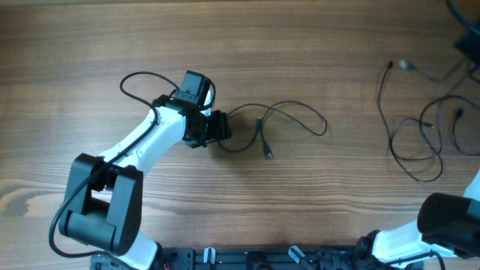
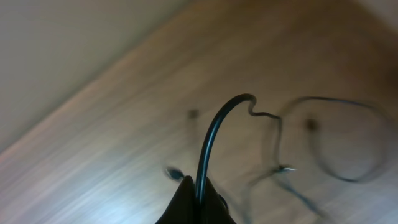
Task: Untangle cables
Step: 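Grasp a cable strand and drag it to the right edge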
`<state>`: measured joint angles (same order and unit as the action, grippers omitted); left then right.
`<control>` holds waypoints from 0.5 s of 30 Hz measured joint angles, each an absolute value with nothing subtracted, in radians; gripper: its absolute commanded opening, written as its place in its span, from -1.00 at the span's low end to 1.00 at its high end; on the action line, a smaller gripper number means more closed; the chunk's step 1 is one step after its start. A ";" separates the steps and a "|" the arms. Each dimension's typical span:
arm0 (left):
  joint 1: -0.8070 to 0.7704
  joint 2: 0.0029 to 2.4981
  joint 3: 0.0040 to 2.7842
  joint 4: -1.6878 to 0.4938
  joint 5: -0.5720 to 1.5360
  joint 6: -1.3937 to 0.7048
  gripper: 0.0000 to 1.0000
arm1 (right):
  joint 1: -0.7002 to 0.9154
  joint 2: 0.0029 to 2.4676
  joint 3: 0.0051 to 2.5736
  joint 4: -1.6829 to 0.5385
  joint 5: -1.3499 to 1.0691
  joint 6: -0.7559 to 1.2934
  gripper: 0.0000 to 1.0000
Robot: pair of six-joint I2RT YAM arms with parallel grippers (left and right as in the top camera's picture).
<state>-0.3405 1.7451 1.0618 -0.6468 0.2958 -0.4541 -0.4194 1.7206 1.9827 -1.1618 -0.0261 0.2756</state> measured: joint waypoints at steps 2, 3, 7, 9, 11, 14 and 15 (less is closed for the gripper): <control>-0.340 1.745 1.062 -0.647 0.296 -0.454 0.29 | -0.447 1.725 1.967 -1.164 0.009 0.270 -0.88; -0.340 1.745 1.062 -0.647 0.296 -0.454 0.29 | -0.456 1.727 1.958 -1.167 0.021 0.269 -0.67; -0.340 1.745 1.062 -0.647 0.296 -0.454 0.29 | -0.482 1.731 1.886 -1.168 0.054 0.263 0.99; -0.340 1.745 1.062 -0.647 0.296 -0.454 0.31 | -0.482 1.734 1.848 -1.172 0.052 0.263 0.99; -0.340 1.745 1.062 -0.647 0.296 -0.454 0.31 | -0.482 1.737 1.823 -1.172 0.027 0.256 0.99; -0.340 1.745 1.062 -0.647 0.296 -0.454 0.32 | -0.483 1.737 1.802 -1.176 -0.081 0.233 1.00; -0.340 1.745 1.062 -0.647 0.296 -0.454 0.31 | -0.482 1.737 1.797 -1.179 -0.141 0.216 1.00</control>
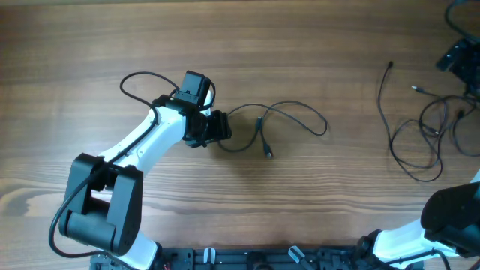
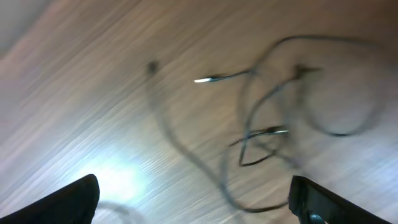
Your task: Untangle cables
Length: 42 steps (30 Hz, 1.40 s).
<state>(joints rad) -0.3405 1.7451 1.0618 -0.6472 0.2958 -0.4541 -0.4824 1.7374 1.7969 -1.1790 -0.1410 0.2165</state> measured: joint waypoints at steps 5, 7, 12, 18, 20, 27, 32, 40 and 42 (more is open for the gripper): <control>-0.340 1.745 1.061 -0.647 0.296 -0.454 0.30 | -0.432 1.737 1.768 -1.217 -0.340 0.150 0.98; -0.340 1.745 1.061 -0.647 0.296 -0.454 0.25 | -0.388 1.737 1.751 -1.225 -0.372 0.124 0.96; -0.340 1.745 1.061 -0.649 0.295 -0.455 0.10 | -0.237 1.737 1.673 -1.205 -0.409 0.020 0.76; -0.294 1.745 1.061 -0.690 0.292 -0.455 0.31 | -0.043 1.737 1.522 -1.047 -0.407 -0.057 0.71; -0.255 1.745 1.061 -0.705 0.290 -0.452 0.37 | 0.004 1.737 1.473 -1.008 -0.406 -0.070 0.72; -0.043 1.745 1.060 -0.784 0.269 -0.453 0.57 | 0.194 1.741 1.304 -0.848 -0.358 -0.131 0.71; 0.048 1.745 1.059 -0.828 0.255 -0.453 0.57 | 0.274 1.744 1.234 -0.764 -0.289 -0.141 0.46; 0.061 1.745 1.059 -0.846 0.252 -0.446 0.56 | 0.308 1.764 1.169 -0.730 -0.253 -0.112 -0.91; 0.061 1.745 1.059 -0.846 0.251 -0.446 0.56 | 0.306 1.764 1.172 -0.734 -0.251 -0.081 -0.91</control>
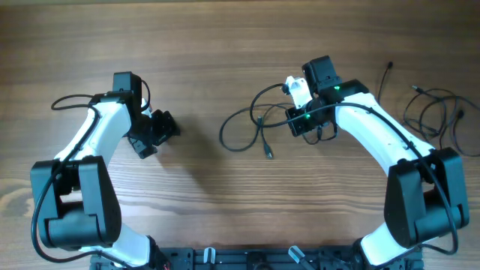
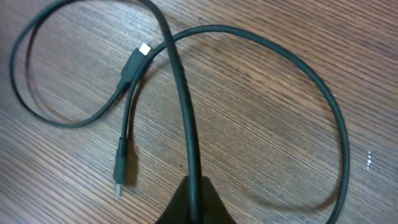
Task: Untangle cables
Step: 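Drag the last center cables to the right side with the right gripper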
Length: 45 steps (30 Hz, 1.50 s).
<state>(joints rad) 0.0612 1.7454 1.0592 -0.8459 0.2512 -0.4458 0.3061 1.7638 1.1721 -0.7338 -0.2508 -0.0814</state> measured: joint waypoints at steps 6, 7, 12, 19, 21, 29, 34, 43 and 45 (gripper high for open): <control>0.061 1.747 1.059 -0.854 0.251 -0.445 0.56 | 0.262 1.752 1.336 -0.792 -0.245 0.000 -0.91; 0.061 1.748 1.059 -0.854 0.251 -0.445 0.57 | 0.243 1.740 1.390 -0.797 -0.245 0.014 -0.91; 0.061 1.749 1.059 -0.857 0.252 -0.445 0.57 | 0.121 1.630 1.625 -0.775 -0.244 0.104 -0.91; 0.061 1.749 1.059 -0.857 0.251 -0.445 0.57 | -0.155 1.467 1.734 -0.718 -0.212 0.184 -0.92; 0.061 1.749 1.059 -0.857 0.251 -0.445 0.57 | -0.220 1.467 1.734 -0.736 -0.180 0.189 -0.91; 0.061 1.749 1.059 -0.857 0.252 -0.446 0.57 | -0.422 1.525 1.702 -0.826 -0.045 0.202 -0.92; 0.061 1.749 1.059 -0.857 0.255 -0.445 0.57 | -0.476 1.579 1.700 -0.878 -0.017 0.205 -0.91; 0.061 1.749 1.059 -0.857 0.259 -0.445 0.59 | -0.482 1.666 1.692 -0.997 -0.013 0.212 0.99; 0.061 1.749 1.059 -0.855 0.259 -0.445 0.64 | -0.482 1.675 1.692 -1.017 -0.018 0.212 0.99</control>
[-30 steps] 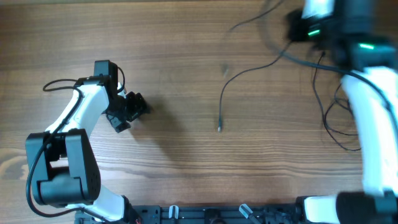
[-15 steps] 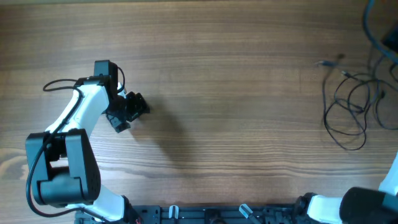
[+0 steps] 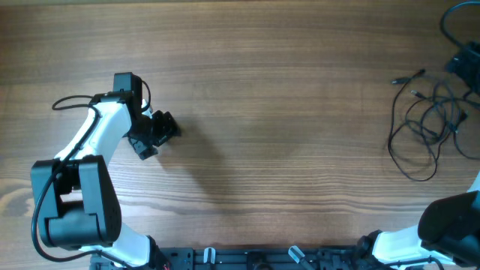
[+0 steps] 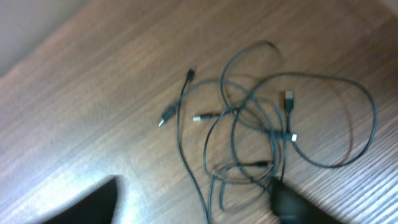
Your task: Untangle cables
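Note:
Several thin black cables point(image 3: 429, 120) lie in a loose tangle at the table's far right. In the right wrist view the same cables point(image 4: 272, 134) cross one another, their small plugs pointing left and up. My right gripper point(image 4: 193, 208) hangs above them, open wide, with one dark finger point(image 4: 93, 205) at the lower left and the other at the lower right; nothing is between them. From overhead, the right gripper point(image 3: 459, 64) shows only at the frame's right edge. My left gripper point(image 3: 155, 133) sits far off at the left, open and holding nothing.
The wooden table point(image 3: 285, 150) stretches between the two arms. A black wire point(image 3: 71, 100) loops along my left arm. The table's far edge shows in the upper left corner of the right wrist view.
My right gripper was shut on a black cable at the table's middle. That cable is now with the tangle at the far right, and the gripper is open above it. The left arm is unmoved.
At first my left gripper was at one end of the middle cable while the right was shut on a cable at the far right. The right then opened there. Later the left stood withdrawn at the left, the right held the middle cable, which now lies at the right.

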`<state>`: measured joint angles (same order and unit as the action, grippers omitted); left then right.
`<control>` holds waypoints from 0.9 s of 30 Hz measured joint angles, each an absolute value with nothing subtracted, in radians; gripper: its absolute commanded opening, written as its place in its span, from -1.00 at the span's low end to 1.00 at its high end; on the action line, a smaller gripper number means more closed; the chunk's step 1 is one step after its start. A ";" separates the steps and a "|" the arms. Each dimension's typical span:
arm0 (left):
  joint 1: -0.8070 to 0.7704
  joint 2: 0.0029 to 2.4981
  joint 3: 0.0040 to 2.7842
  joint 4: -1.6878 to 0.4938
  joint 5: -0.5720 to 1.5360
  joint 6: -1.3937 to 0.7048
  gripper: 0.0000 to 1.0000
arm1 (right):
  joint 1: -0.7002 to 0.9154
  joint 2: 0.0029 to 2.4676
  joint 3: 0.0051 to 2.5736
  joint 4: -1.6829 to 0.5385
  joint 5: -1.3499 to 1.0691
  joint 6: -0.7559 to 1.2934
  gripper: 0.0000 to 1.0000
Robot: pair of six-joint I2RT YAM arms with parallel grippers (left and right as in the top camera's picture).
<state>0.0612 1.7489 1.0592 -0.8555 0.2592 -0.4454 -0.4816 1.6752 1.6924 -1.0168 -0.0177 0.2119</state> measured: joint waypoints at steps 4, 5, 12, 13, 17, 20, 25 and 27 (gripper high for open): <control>0.061 1.749 1.059 -0.830 0.259 -0.442 0.66 | -0.482 1.683 1.692 -1.036 -0.062 0.209 0.99; 0.061 1.749 1.059 -0.826 0.260 -0.442 0.66 | -0.482 1.683 1.692 -1.037 -0.078 0.209 1.00; 0.061 1.748 1.059 -0.796 0.279 -0.430 0.96 | -0.472 1.683 1.692 -1.067 -0.245 0.201 1.00; 0.061 1.748 1.059 -0.788 0.287 -0.425 1.00 | -0.465 1.683 1.691 -1.073 -0.260 0.193 0.99; 0.054 1.723 1.060 -0.759 0.301 -0.401 1.00 | -0.414 1.683 1.675 -1.074 -0.295 0.170 1.00; 0.025 1.662 1.066 -0.735 0.301 -0.377 0.99 | -0.350 1.683 1.633 -1.060 -0.331 0.126 0.99; -0.067 1.547 1.096 -0.669 0.273 -0.346 1.00 | -0.191 1.683 1.556 -1.012 -0.379 0.036 0.99; -0.099 1.520 1.103 -0.670 0.224 -0.341 1.00 | -0.116 1.685 1.542 -1.005 -0.381 0.003 1.00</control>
<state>-0.0990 1.5200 1.1034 -0.6701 0.2245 -0.3408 -0.1162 1.6852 1.5425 -1.0046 -0.3813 0.0032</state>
